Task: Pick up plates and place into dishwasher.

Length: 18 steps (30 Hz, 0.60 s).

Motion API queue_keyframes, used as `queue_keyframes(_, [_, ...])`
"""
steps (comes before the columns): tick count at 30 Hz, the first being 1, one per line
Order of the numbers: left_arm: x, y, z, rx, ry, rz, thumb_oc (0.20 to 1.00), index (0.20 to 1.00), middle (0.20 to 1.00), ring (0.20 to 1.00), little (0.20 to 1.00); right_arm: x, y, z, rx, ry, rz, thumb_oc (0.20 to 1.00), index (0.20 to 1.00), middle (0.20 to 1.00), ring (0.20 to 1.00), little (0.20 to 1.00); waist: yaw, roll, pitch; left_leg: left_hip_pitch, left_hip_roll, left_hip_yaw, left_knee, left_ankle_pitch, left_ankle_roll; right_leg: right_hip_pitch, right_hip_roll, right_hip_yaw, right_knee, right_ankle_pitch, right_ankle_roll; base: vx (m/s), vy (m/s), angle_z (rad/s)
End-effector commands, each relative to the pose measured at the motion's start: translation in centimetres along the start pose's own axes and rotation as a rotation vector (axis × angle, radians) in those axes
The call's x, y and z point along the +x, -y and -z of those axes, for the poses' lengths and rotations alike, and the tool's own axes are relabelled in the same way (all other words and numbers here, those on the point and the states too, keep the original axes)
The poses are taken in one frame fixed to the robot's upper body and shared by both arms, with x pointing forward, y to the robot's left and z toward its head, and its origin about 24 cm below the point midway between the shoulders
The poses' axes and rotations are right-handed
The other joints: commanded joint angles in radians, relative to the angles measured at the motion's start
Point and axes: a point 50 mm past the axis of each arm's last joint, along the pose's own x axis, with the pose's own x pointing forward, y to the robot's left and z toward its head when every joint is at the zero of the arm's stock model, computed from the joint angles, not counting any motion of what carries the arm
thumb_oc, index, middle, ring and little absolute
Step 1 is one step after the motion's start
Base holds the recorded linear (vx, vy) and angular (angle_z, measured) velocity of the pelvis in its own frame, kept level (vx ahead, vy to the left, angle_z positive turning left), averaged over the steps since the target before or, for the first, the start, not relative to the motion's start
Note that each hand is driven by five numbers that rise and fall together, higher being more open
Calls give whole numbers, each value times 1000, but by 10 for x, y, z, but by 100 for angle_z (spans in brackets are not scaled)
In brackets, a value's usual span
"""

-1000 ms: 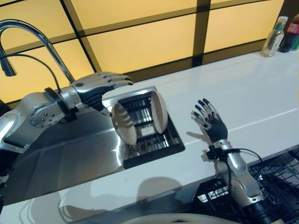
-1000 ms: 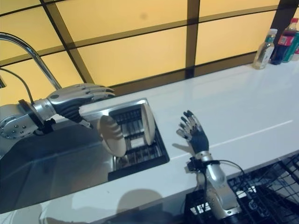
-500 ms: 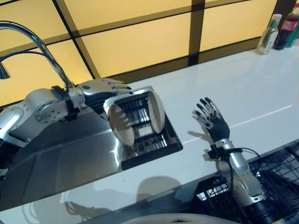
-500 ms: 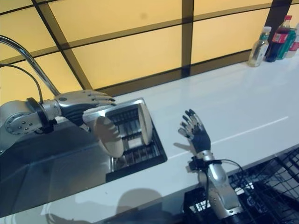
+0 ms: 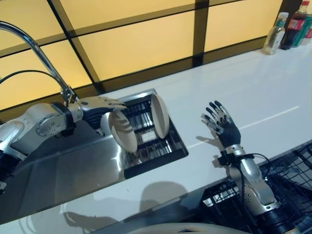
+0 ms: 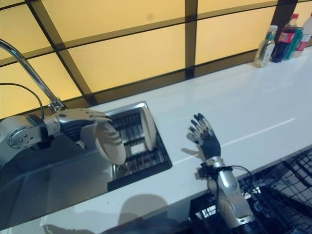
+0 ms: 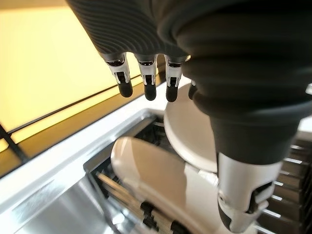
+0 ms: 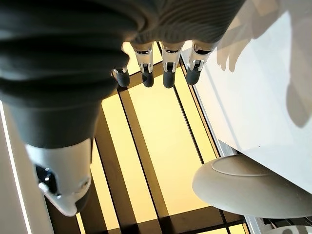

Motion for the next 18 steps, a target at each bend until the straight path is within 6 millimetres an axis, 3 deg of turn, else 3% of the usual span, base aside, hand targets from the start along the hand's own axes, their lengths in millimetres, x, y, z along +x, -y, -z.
queue_keyframes(1, [-8, -3, 17, -24, -75, -40, 1000, 1000, 1000, 1000, 1000, 8, -11, -22, 23, 118, -79, 1000, 1000, 1000, 1000, 1000, -26, -21, -7, -51, 4, -42, 18, -41, 21, -42, -53, -14, 70, -36, 104, 34, 6, -14])
queue_keyframes(11, [4, 20, 17, -30, -56, -75, 1000, 1000, 1000, 1000, 1000, 6, -9, -21, 17, 113, -88, 1000, 1000, 1000, 1000, 1000, -49, -21, -1, -48, 3, -29, 15, -44, 25, -55, -49, -1, 83, -38, 102, 6, 1, -2])
queue_keyframes(18, [7, 27, 12, 69, -33, -105, 1000, 1000, 1000, 1000, 1000, 5, -9, -20, 15, 103, -92, 1000, 1000, 1000, 1000, 1000, -64, -19, 0, -40, 2, -12, 13, -49, 28, -56, -49, 9, 83, -37, 106, 0, 0, 0])
